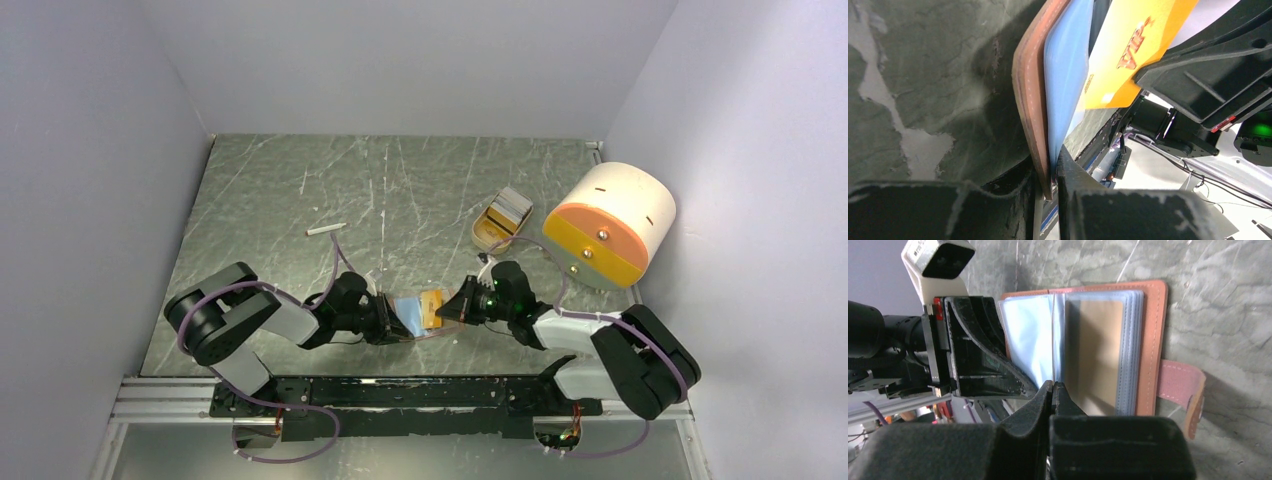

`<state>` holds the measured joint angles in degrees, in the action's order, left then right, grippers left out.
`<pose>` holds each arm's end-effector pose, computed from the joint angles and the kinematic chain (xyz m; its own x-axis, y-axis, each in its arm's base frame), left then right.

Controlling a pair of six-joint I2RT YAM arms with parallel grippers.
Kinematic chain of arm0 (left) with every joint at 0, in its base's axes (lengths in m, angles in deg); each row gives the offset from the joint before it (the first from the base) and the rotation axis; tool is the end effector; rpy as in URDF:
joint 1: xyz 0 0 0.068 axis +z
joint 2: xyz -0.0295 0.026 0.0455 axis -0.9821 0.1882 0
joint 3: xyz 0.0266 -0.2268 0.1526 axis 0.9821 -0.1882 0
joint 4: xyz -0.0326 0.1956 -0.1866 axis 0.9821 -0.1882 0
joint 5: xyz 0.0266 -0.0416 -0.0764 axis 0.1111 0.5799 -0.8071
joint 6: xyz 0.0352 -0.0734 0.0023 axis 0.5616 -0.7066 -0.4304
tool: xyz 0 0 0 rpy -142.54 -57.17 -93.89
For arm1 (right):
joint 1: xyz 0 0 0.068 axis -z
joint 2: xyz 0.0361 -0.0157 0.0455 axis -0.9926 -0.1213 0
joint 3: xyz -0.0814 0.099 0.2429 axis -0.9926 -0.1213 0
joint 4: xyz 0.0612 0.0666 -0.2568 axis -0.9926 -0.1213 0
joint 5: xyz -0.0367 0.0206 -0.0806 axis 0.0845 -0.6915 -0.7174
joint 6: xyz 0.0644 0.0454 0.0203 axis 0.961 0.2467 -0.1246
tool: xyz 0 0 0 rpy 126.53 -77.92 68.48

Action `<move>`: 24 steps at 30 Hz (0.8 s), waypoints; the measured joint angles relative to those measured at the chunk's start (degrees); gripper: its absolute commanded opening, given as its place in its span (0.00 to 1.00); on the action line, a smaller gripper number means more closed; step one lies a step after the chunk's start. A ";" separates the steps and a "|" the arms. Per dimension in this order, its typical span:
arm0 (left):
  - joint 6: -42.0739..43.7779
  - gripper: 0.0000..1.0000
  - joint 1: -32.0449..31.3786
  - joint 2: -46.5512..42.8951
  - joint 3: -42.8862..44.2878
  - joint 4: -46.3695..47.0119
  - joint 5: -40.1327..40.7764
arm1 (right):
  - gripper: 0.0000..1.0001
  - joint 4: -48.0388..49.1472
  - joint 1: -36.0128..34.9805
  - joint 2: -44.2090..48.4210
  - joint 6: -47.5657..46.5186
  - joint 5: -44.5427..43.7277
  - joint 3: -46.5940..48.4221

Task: Put the credit cards into the card holder
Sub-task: Insert the credit card into the card holder.

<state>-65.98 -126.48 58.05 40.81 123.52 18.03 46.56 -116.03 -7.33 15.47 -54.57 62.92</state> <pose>0.1581 -0.2160 0.0616 -0.9795 -0.2011 -0.0109 -0.1020 0.5420 -0.8342 0.1825 0.1543 0.0982 -0.9021 0.2339 -0.3625 -0.1604 0.5983 0.7851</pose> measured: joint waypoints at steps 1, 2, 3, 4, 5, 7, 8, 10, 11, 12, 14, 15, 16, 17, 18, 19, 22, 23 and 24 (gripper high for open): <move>0.00 0.21 0.00 0.02 0.00 0.00 -0.04 | 0.00 0.37 0.15 -0.09 0.35 0.48 -0.22; 0.00 0.22 0.00 0.02 0.02 0.00 -0.07 | 0.00 0.42 0.17 -0.22 0.59 1.03 -0.39; 0.00 0.24 0.00 0.02 0.02 0.00 -0.09 | 0.00 0.50 0.33 -0.37 0.90 1.62 -0.68; 0.00 0.25 0.00 0.02 0.07 0.00 -0.11 | 0.00 0.68 0.37 -0.46 1.16 2.16 -0.98; 0.02 0.26 0.00 0.02 0.11 -0.02 -0.15 | 0.00 0.87 0.55 -0.48 1.49 2.82 -1.38; 0.09 0.28 0.00 -0.20 0.28 -0.26 -0.22 | 0.00 1.38 1.46 -0.59 2.08 4.02 -1.95; 0.22 0.28 0.00 -0.37 0.28 -0.39 -0.20 | 0.00 1.73 2.01 -0.76 2.29 4.42 -2.16; 0.44 0.30 0.00 -1.05 0.28 -1.07 -0.11 | 0.00 2.51 2.64 -1.25 2.84 5.18 -2.27; 0.66 0.31 0.04 -1.49 0.28 -1.64 -0.07 | 0.00 2.97 2.86 -1.60 3.06 5.51 -2.27; 0.85 0.32 0.13 -1.97 0.28 -2.19 0.00 | 0.00 3.41 2.93 -1.97 3.28 5.77 -2.29; 1.11 0.32 0.35 -2.86 0.26 -3.21 0.09 | 0.00 4.70 2.99 -3.19 3.56 6.47 -2.29; 1.31 0.32 0.44 -3.23 0.26 -3.69 0.24 | 0.00 5.20 3.04 -3.82 3.76 6.75 -2.32; 1.46 0.33 0.59 -3.78 0.26 -4.33 0.37 | 0.00 5.70 3.06 -4.39 3.96 7.02 -2.34; 1.55 0.33 0.70 -4.11 0.26 -4.72 0.50 | 0.00 6.32 3.10 -5.03 4.11 7.39 -2.38; 1.75 0.33 0.87 -4.50 0.24 -5.20 0.59 | 0.00 6.82 3.19 -5.62 4.24 7.78 -2.38; 1.84 0.33 1.05 -4.90 0.22 -5.62 0.68 | 0.00 7.39 3.28 -6.19 4.35 8.15 -2.38; 2.21 0.32 1.60 -6.14 -0.13 -6.67 1.07 | 0.00 9.31 3.43 -8.41 4.37 9.18 -2.38; 2.34 0.31 1.79 -6.43 -0.26 -6.99 1.18 | 0.00 9.46 3.48 -8.66 4.37 9.29 -2.38; 2.43 0.30 2.03 -6.64 -0.39 -7.19 1.22 | 0.00 10.01 3.56 -9.33 4.35 9.70 -2.38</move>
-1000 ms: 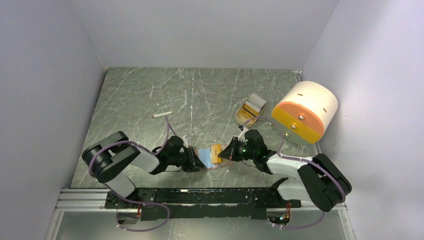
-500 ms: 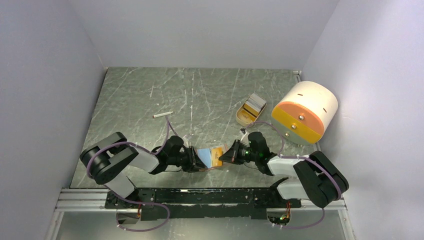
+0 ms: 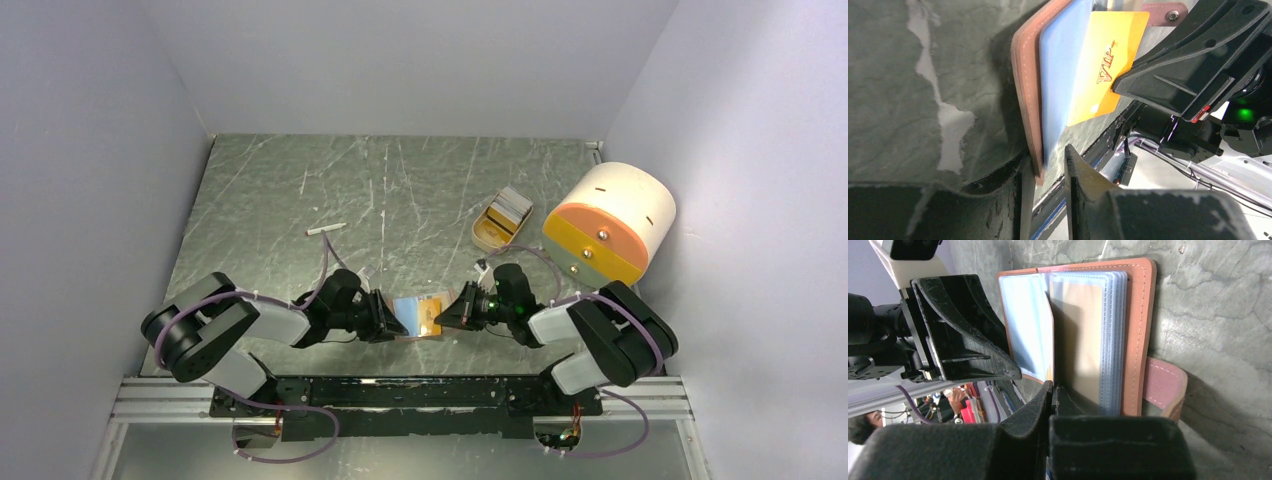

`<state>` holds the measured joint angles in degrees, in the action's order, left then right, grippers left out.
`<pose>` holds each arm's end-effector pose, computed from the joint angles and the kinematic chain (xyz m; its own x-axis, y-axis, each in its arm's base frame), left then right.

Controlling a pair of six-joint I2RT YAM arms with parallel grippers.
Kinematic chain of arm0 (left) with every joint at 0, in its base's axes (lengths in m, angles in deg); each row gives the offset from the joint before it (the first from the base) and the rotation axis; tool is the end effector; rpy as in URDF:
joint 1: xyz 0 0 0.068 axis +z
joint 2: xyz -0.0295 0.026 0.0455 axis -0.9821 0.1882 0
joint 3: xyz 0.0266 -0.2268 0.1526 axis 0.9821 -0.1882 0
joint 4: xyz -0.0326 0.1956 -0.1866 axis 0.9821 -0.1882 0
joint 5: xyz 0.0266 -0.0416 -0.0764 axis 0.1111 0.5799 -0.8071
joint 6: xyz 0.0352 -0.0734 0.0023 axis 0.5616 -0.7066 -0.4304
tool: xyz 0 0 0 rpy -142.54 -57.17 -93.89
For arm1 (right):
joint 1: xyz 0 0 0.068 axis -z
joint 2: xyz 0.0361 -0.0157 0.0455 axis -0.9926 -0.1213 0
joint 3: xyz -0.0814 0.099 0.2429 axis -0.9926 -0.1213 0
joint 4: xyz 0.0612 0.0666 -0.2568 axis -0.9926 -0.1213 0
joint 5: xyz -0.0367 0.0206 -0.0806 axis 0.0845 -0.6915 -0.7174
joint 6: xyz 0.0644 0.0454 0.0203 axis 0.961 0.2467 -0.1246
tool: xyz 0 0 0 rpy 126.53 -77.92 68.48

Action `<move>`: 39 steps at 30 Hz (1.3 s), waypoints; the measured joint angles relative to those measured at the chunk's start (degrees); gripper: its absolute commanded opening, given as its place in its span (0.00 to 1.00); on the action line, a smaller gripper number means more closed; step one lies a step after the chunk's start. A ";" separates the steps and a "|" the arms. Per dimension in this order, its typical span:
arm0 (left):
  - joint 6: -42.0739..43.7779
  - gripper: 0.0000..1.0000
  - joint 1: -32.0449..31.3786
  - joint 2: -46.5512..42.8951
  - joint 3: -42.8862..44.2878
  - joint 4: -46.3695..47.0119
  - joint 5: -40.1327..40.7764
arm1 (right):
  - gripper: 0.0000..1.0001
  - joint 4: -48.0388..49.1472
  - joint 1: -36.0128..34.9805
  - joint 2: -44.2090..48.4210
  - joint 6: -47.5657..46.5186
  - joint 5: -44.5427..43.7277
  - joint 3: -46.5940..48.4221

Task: Put the credit cards into the card holder
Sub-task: Insert the credit card into the card holder.

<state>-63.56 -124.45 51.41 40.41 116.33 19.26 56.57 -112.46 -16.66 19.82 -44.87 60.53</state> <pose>0.1617 -0.2042 0.0740 -0.9724 -0.2282 -0.0485 -0.0913 0.5635 -0.8211 0.1798 0.1477 0.0750 -0.9506 0.2239 -0.2151 -0.0712 0.5170 0.8530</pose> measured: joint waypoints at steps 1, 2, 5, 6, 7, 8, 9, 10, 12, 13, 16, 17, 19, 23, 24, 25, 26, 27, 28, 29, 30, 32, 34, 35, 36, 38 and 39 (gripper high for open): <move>0.15 0.28 0.26 -0.17 -0.13 -0.35 0.13 | 0.00 0.46 0.09 -0.59 -0.02 0.42 0.02; 0.26 0.27 0.52 -0.24 -0.20 -0.55 0.17 | 0.00 0.90 0.13 -1.29 -0.09 0.81 0.11; 0.66 0.23 1.01 -0.24 -0.22 -0.83 0.20 | 0.01 2.08 0.22 -3.76 -0.48 2.32 0.92; 0.81 0.22 1.14 -0.24 -0.22 -0.85 0.20 | 0.02 2.36 0.24 -4.39 -0.66 2.71 1.18; 0.96 0.22 1.25 -0.24 -0.22 -0.87 0.20 | 0.02 2.49 0.28 -5.07 -0.94 3.19 1.57; 1.01 0.21 1.25 -0.24 -0.22 -0.87 0.20 | 0.02 2.54 0.31 -5.62 -1.29 3.61 1.97; 1.11 0.20 1.31 -0.24 -0.22 -0.87 0.17 | 0.02 2.51 0.39 -6.16 -1.64 4.07 2.43; 1.29 0.20 1.33 -0.24 -0.22 -0.87 0.17 | 0.02 2.40 0.42 -6.56 -2.01 4.31 2.82; 1.66 0.20 1.36 -0.24 -0.22 -0.98 0.17 | 0.01 2.16 0.46 -6.99 -2.69 4.72 3.37; 1.88 0.20 1.36 -0.24 -0.20 -1.09 0.17 | 0.01 1.90 0.46 -7.04 -2.99 4.81 3.56; 2.32 0.20 1.38 -0.24 -0.20 -1.16 0.15 | 0.00 0.94 0.50 -6.99 -3.74 4.87 4.20; 2.40 0.20 1.38 -0.24 -0.20 -1.18 0.15 | 0.00 0.44 0.50 -6.95 -3.96 4.87 4.50; 2.60 0.21 1.38 -0.24 -0.20 -1.18 0.15 | 0.00 -0.57 0.59 -6.84 -4.44 4.83 5.14; 3.04 0.22 1.38 -0.24 -0.17 -1.29 0.13 | 0.00 -1.75 1.05 -6.86 -4.98 4.83 6.43; 3.15 0.22 1.38 -0.24 -0.11 -1.42 0.13 | 0.00 -1.70 1.27 -6.97 -4.98 4.85 6.64; 3.23 0.23 1.38 -0.24 -0.02 -1.55 0.13 | 0.00 -1.62 1.42 -7.13 -4.96 4.85 6.78; 3.37 0.23 1.38 -0.24 0.02 -1.66 0.11 | 0.00 -1.38 1.64 -7.48 -4.92 4.92 6.84; 3.41 0.24 1.38 -0.24 0.04 -1.73 0.11 | 0.00 -1.09 1.79 -7.93 -4.83 5.14 6.88; 3.43 0.24 1.38 -0.24 0.04 -1.73 0.11 | 0.00 -0.74 1.92 -8.41 -4.66 5.42 6.88; 3.43 0.24 1.38 -0.24 0.07 -1.75 0.09 | 0.00 -0.42 2.01 -8.83 -4.44 5.70 6.88; 3.45 0.25 1.38 -0.24 0.15 -1.90 0.09 | 0.00 -0.02 2.08 -9.22 -4.22 6.03 6.88; 3.67 0.25 1.38 -0.24 0.52 -2.40 -0.09 | 0.00 0.28 2.10 -9.66 -4.02 6.60 6.99; 3.96 0.26 1.38 -0.24 0.94 -3.02 -0.13 | 0.00 0.26 2.10 -9.94 -4.04 7.02 7.17; 4.04 0.26 1.38 -0.24 1.05 -3.19 -0.13 | 0.00 0.24 2.10 -10.01 -4.07 7.21 7.21; 4.07 0.26 1.38 -0.24 1.07 -3.26 -0.15 | 0.00 0.24 2.10 -10.08 -4.09 7.43 7.21; 4.07 0.26 1.38 -0.24 1.09 -3.26 -0.15 | 0.00 0.04 2.08 -10.10 -4.11 7.87 7.23; 4.07 0.27 1.38 -0.26 1.09 -3.26 -0.15 | 0.00 -0.20 2.08 -10.10 -4.17 8.00 7.30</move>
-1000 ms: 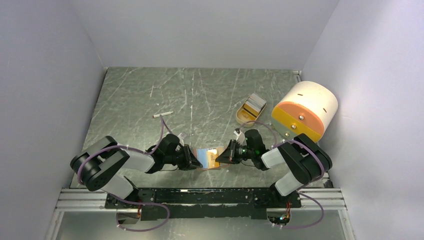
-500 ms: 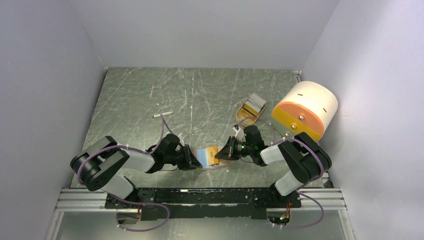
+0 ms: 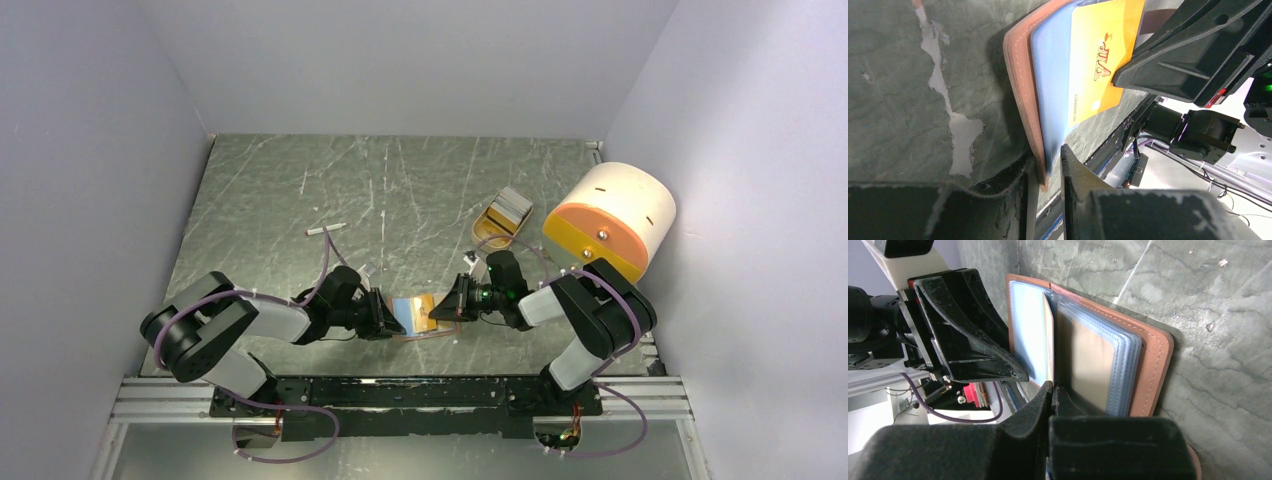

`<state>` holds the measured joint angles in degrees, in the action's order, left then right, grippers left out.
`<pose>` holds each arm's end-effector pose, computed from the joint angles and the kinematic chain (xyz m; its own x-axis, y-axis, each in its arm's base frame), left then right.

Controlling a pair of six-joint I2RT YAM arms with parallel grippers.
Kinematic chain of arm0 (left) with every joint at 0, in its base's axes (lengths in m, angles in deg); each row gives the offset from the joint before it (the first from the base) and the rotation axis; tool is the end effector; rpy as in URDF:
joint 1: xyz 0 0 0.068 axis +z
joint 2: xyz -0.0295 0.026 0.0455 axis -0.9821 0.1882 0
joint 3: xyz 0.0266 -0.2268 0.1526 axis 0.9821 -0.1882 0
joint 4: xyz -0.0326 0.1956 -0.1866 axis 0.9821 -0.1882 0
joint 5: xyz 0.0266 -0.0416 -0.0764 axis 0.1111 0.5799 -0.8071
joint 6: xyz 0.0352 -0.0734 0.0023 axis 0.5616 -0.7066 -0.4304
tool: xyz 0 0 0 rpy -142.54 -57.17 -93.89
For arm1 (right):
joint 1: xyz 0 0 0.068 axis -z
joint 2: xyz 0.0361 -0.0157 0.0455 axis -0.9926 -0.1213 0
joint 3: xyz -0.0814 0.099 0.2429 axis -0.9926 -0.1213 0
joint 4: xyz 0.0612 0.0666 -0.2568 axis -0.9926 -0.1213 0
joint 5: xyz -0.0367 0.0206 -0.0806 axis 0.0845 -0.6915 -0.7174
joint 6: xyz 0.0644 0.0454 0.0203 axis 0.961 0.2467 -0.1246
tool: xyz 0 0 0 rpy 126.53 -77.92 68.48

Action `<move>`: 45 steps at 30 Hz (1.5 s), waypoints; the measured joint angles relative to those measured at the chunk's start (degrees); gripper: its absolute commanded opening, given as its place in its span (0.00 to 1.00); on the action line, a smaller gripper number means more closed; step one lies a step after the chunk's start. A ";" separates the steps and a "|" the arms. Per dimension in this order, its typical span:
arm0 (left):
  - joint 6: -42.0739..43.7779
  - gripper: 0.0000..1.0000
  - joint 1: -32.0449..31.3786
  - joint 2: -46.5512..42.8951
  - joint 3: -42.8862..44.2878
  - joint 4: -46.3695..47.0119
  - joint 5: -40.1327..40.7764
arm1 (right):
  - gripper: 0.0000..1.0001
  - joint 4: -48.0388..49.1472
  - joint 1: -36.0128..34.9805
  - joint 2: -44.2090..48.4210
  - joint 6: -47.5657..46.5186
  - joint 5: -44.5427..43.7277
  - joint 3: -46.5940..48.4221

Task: Put the credit cards into the card holder
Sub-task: Insert the credit card into the card holder.

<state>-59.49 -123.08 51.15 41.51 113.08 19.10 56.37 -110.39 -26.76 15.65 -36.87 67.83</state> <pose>0.1671 -0.2011 0.0740 -0.9745 -0.2067 -0.0869 -0.0548 0.5952 -0.8017 0.2051 0.1602 0.0688 -0.9745 0.1245 -0.1866 -0.1052 0.4809 0.8704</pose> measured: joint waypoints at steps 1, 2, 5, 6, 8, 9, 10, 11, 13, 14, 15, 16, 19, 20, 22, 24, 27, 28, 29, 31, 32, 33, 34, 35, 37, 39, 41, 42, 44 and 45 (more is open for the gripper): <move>-0.02 0.28 0.00 -0.02 0.00 0.00 0.00 | 0.00 -0.39 0.00 0.00 -0.17 0.15 0.13; -0.02 0.28 0.00 -0.09 0.00 -0.02 0.02 | 0.00 -0.66 -0.02 0.00 -0.37 0.26 0.26; -0.02 0.29 0.00 -0.33 0.00 0.00 0.02 | 0.00 -1.92 -0.33 0.00 -0.94 0.48 1.03; 0.00 0.29 0.00 -0.35 0.00 -0.02 0.02 | 0.00 -2.29 -0.55 0.00 -1.05 0.48 1.33; 0.00 0.29 0.00 -0.37 0.00 -0.02 0.02 | 0.02 -2.67 -1.20 -0.02 -1.16 0.48 1.84; 0.00 0.29 0.00 -0.37 0.00 0.00 0.02 | 0.03 -2.67 -1.57 -0.09 -1.14 0.46 2.08; 0.00 0.29 0.00 -0.37 0.00 0.02 0.02 | 0.04 -2.58 -1.95 -0.28 -0.98 0.46 2.27; 0.00 0.29 0.00 -0.37 0.00 0.02 0.02 | 0.05 -2.47 -2.25 -0.50 -0.72 0.35 2.43; 0.00 0.28 0.00 -0.37 0.00 0.00 0.02 | 0.06 -2.10 -2.67 -0.96 -0.24 0.09 2.49; 0.00 0.28 0.00 -0.39 0.00 0.00 0.02 | 0.07 -2.12 -2.89 -1.18 -0.02 -0.13 2.56; 0.00 0.28 0.00 -0.46 0.00 -0.04 0.04 | 0.08 -2.14 -3.13 -1.40 0.15 -0.22 2.78; 0.02 0.28 0.00 -0.59 0.00 -0.09 0.04 | 0.11 -2.21 -3.39 -1.68 0.20 -0.37 3.13; 0.02 0.28 0.00 -1.03 0.00 -0.13 0.04 | 0.23 -3.04 -3.91 -1.88 0.11 -1.22 3.85; 0.02 0.28 0.00 -1.16 0.00 -0.13 0.04 | 0.30 -3.89 -4.00 -1.86 -0.22 -1.68 4.11; 0.02 0.28 0.00 -1.51 0.00 -0.07 0.04 | 0.43 -6.08 -4.11 -1.40 -0.81 -2.27 4.74; 0.02 0.28 0.00 -1.86 0.00 0.00 0.04 | 0.45 -9.31 -4.52 1.05 -2.29 -3.67 5.97; 0.00 0.28 0.00 -2.21 0.00 0.02 0.07 | 0.45 -14.34 -4.57 4.98 -4.87 -7.10 7.06; 0.02 0.28 0.00 -2.34 0.00 0.02 0.07 | 0.45 -16.46 -4.57 6.34 -5.77 -8.70 7.48; 0.02 0.28 0.00 -2.47 0.00 0.00 0.07 | 0.45 -18.45 -4.57 7.48 -6.54 -10.14 7.93; 0.22 0.28 0.00 -2.62 0.00 0.00 0.07 | 0.43 -21.44 -4.57 8.96 -7.76 -12.31 8.68; 0.24 0.28 0.00 -2.67 0.00 0.00 0.09 | 0.42 -22.40 -4.57 9.44 -8.17 -13.07 8.92; 0.24 0.28 0.00 -2.71 0.00 0.02 0.09 | 0.42 -23.10 -4.66 9.68 -8.39 -13.70 9.09; 0.24 0.28 0.00 -2.71 0.00 0.07 0.09 | 0.42 -23.61 -4.92 9.73 -8.55 -14.23 9.20; 0.24 0.28 0.00 -2.71 0.00 0.09 0.07 | 0.41 -23.85 -5.11 9.68 -8.52 -14.43 9.22; 0.24 0.29 0.00 -2.71 0.00 0.09 0.07 | 0.41 -24.02 -6.05 9.40 -8.41 -14.75 9.35; 0.24 0.29 0.00 -2.71 0.00 0.09 0.07 | 0.41 -23.54 -7.15 8.74 -8.00 -14.84 9.62; 0.24 0.29 0.00 -2.75 0.00 0.09 0.09 | 0.41 -22.40 -8.22 7.76 -7.08 -14.82 9.77; 0.24 0.29 0.00 -2.82 0.00 0.09 0.07 | 0.40 -21.59 -8.81 7.28 -6.54 -14.82 9.77; 0.22 0.29 0.00 -3.23 -0.04 0.09 0.09 | 0.40 -20.20 -10.01 6.25 -5.42 -14.82 9.79; 0.22 0.29 0.00 -3.65 -0.11 0.15 0.11 | 0.40 -19.56 -10.54 5.73 -4.83 -14.80 9.79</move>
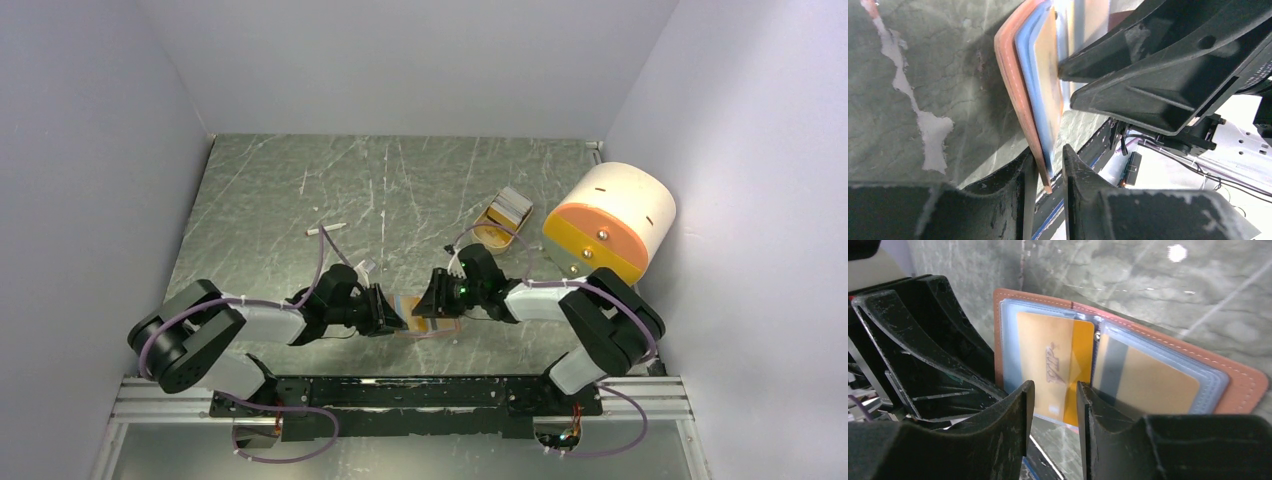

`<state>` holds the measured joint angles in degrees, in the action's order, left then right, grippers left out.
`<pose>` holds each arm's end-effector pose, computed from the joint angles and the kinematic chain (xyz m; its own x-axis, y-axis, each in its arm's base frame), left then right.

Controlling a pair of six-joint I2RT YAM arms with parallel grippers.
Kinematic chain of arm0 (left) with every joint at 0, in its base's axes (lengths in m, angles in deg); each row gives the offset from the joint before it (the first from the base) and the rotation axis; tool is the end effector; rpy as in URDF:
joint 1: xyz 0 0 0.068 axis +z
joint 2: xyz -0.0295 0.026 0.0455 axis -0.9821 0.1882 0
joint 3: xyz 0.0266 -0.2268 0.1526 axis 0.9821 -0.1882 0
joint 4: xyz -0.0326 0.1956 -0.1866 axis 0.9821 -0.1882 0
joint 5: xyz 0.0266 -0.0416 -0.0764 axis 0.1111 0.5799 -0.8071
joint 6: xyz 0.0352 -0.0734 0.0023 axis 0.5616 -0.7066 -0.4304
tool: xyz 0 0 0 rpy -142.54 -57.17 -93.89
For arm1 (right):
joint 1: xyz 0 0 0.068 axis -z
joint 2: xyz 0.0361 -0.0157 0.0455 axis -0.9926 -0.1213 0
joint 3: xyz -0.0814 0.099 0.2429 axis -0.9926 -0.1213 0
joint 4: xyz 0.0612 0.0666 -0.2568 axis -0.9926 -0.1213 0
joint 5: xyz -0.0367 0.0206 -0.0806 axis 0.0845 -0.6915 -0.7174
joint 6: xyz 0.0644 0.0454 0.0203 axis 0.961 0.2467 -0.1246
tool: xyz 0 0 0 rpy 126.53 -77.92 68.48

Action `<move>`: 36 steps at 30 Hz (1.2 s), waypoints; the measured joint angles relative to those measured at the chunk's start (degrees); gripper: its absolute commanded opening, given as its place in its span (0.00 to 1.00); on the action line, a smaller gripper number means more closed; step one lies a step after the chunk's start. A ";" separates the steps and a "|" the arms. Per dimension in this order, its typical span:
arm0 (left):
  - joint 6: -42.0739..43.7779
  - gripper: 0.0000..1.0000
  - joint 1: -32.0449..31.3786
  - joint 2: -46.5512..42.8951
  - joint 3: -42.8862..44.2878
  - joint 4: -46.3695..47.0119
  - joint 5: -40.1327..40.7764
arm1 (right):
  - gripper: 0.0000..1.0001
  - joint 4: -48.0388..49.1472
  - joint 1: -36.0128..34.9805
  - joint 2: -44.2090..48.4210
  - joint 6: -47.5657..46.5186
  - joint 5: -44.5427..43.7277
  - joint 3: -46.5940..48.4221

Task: Put the credit cards into the card holder
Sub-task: Insert the credit card into the card holder, then close the card holder at the center of the board.

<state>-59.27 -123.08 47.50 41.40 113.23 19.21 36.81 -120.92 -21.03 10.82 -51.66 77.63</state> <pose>0.1684 -0.2022 0.0890 -0.9693 -0.2107 -0.1268 -0.0134 0.5602 -0.8283 0.2075 0.2036 0.0967 -0.9526 0.0462 -0.3008 -0.2044 0.6351 0.7449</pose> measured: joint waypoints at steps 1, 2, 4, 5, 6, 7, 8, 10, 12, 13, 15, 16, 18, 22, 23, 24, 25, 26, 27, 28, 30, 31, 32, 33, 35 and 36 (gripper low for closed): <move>0.00 0.30 0.00 -0.31 -0.07 0.00 0.00 | 0.40 0.98 -0.42 -0.55 0.83 0.04 0.00; 0.02 0.30 0.00 -0.68 -0.09 -0.04 0.02 | 0.39 2.03 -1.11 -0.90 1.55 0.13 0.00; 0.20 0.30 0.00 -1.03 -0.09 -0.13 0.26 | 0.39 4.07 -1.79 -1.33 2.78 0.50 -0.02; 0.31 0.30 0.00 -1.07 -0.09 -0.17 0.28 | 0.38 5.27 -2.10 -1.62 3.30 0.74 -0.02; 0.39 0.30 0.00 -1.07 -0.09 -0.28 0.35 | 0.37 6.19 -2.36 -1.90 3.78 0.94 -0.02; 0.48 0.30 0.00 -1.09 -0.09 -0.39 0.37 | 0.37 7.02 -2.51 -2.21 4.17 1.11 -0.02; 0.59 0.30 0.00 -1.09 -0.09 -0.52 0.42 | 0.36 7.63 -2.60 -2.47 4.52 1.27 -0.07; 0.63 0.30 0.00 -1.09 -0.09 -0.68 0.50 | 0.36 8.44 -2.64 -2.75 4.98 1.49 -0.09; 0.63 0.30 0.00 -1.09 -0.09 -0.76 0.63 | 0.35 8.85 -2.64 -2.64 5.20 1.44 -0.26; 0.63 0.30 0.00 -1.09 -0.09 -0.76 0.68 | 0.35 8.74 -2.69 -2.29 5.20 1.11 -0.42; 0.61 0.29 0.00 -1.11 -0.09 -0.76 0.79 | 0.35 7.58 -2.71 -1.03 4.92 0.07 -0.59; 0.61 0.29 0.00 -1.14 -0.09 -0.76 0.83 | 0.35 6.43 -2.73 0.13 4.48 -0.79 -0.59; 0.63 0.29 0.00 -1.25 -0.07 -0.87 0.87 | 0.35 3.72 -2.73 2.75 3.45 -2.60 -0.57; 1.33 0.30 0.00 -1.53 1.03 -3.19 1.31 | 0.42 -4.48 -2.73 9.20 -0.04 -7.98 0.74; 1.64 0.31 0.00 -1.68 1.57 -4.04 1.51 | 0.43 -6.62 -2.73 10.54 -0.92 -9.66 1.38; 1.99 0.31 0.00 -1.95 2.19 -4.87 1.79 | 0.43 -9.53 -2.73 12.31 -2.19 -11.87 2.38; 2.29 0.31 0.00 -2.32 2.82 -5.60 2.03 | 0.43 -11.67 -2.73 13.51 -3.10 -13.73 3.17; 2.60 0.31 0.00 -2.75 3.39 -6.34 2.29 | 0.43 -14.27 -2.73 14.99 -4.22 -16.06 4.28; 2.89 0.31 0.00 -3.15 3.91 -7.06 2.51 | 0.43 -15.93 -2.71 15.91 -4.96 -17.70 4.96; 3.23 0.32 0.00 -3.58 4.46 -7.82 2.80 | 0.43 -18.10 -2.71 17.00 -5.81 -19.91 5.81; 3.78 0.32 0.00 -4.09 5.49 -9.07 3.15 | 0.43 -22.03 -2.69 18.49 -7.23 -23.67 6.91; 4.09 0.33 0.00 -4.26 6.01 -9.64 3.30 | 0.43 -23.96 -2.69 18.97 -7.76 -25.44 7.26; 4.22 0.33 0.00 -4.37 6.40 -10.12 3.37 | 0.43 -25.57 -2.69 19.26 -8.11 -26.84 7.48; 4.35 0.34 0.00 -4.44 6.80 -10.56 3.41 | 0.43 -27.39 -2.67 19.56 -8.57 -28.57 7.54; 4.68 0.35 0.00 -4.55 7.54 -11.28 3.41 | 0.44 -30.95 -2.64 19.87 -9.18 -31.58 7.56; 4.74 0.35 -0.04 -4.55 7.80 -11.50 3.41 | 0.45 -32.17 -2.60 19.91 -9.35 -32.65 7.56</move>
<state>-54.53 -123.12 42.95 49.20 101.73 22.62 4.63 -123.52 -1.12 1.46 -84.32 85.19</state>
